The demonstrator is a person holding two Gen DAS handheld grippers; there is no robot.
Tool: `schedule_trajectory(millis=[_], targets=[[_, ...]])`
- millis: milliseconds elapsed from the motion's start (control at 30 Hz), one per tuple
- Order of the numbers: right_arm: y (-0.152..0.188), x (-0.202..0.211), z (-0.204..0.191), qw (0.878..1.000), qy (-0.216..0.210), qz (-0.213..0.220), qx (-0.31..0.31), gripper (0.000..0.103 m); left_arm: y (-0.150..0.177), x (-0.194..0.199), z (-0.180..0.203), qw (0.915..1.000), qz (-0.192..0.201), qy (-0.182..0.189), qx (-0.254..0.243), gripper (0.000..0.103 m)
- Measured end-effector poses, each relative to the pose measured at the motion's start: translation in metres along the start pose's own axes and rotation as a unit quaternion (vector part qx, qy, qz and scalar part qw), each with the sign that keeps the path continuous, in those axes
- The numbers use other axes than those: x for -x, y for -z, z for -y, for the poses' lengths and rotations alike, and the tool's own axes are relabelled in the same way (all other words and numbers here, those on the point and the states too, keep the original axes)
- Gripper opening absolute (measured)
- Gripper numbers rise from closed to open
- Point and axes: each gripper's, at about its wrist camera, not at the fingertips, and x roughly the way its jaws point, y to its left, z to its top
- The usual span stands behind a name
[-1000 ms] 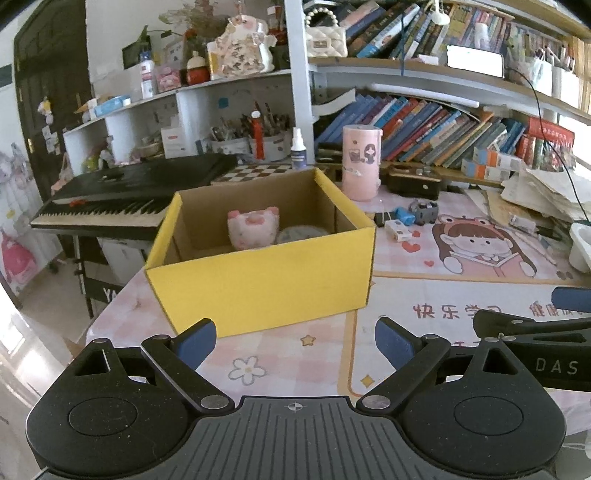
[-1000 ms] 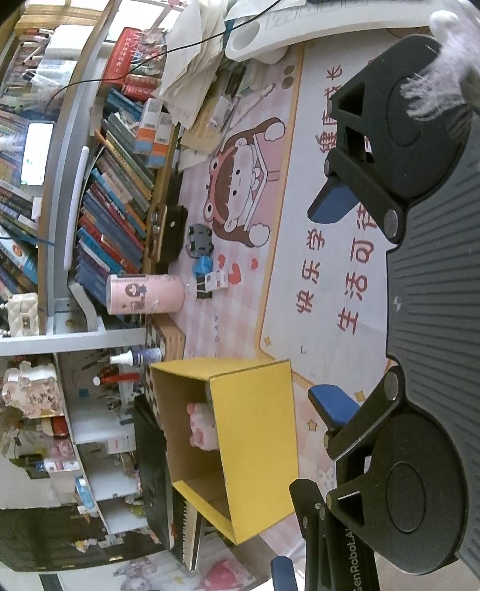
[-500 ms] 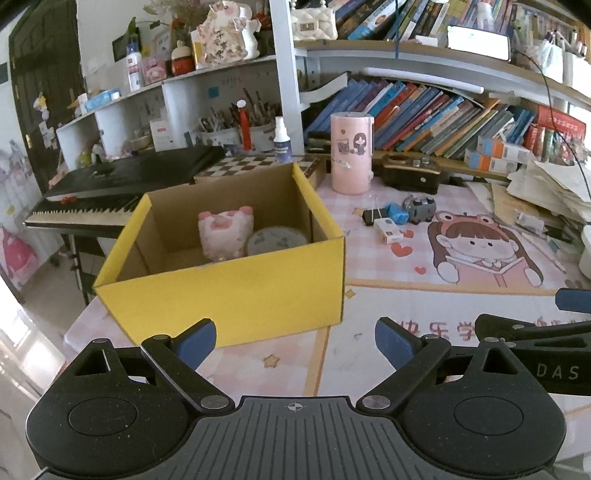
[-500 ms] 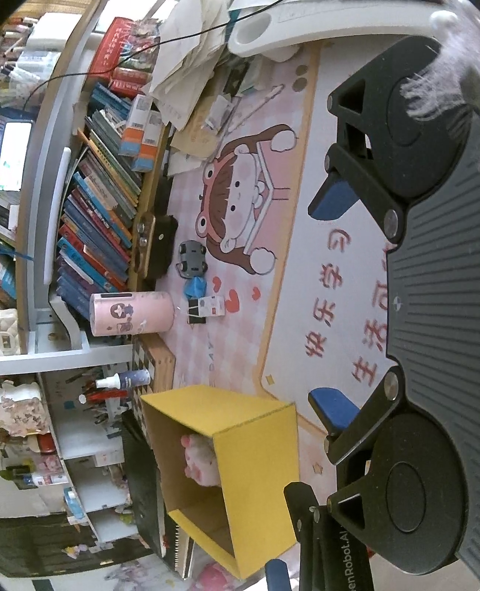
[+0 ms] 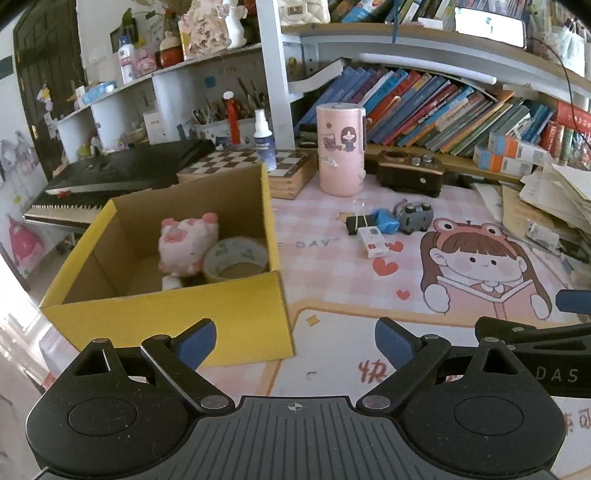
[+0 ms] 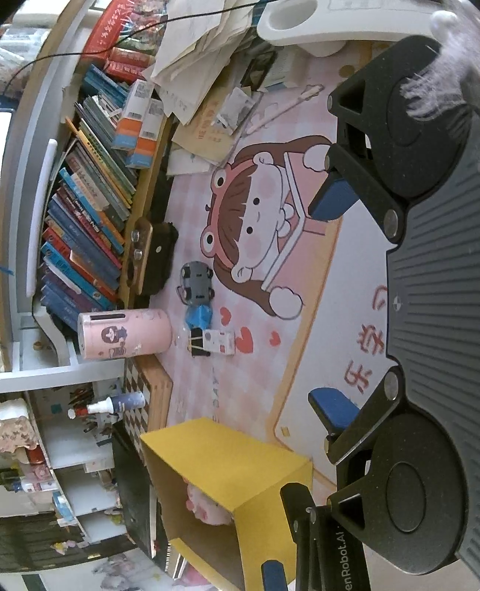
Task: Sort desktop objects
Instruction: 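Withdraw both open tools from the box toward the clip, card and toy car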
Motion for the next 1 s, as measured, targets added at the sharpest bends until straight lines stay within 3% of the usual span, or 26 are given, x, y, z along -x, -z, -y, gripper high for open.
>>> schedule_trajectory(millis=[367, 1000], targets=[[-0.015, -0.02, 0.041, 1.0, -0.014, -0.005, -0.001, 0.098, -0.022, -0.016, 0.038, 0.9999, -0.001, -0.011, -0.009, 0.095], [-0.063, -0.056, 0.093, 0.999, -0.003, 0.035, 0.001, 0.098, -0.051, -0.047, 0.075, 0.9996, 0.009, -0.022, 0.012, 0.094]])
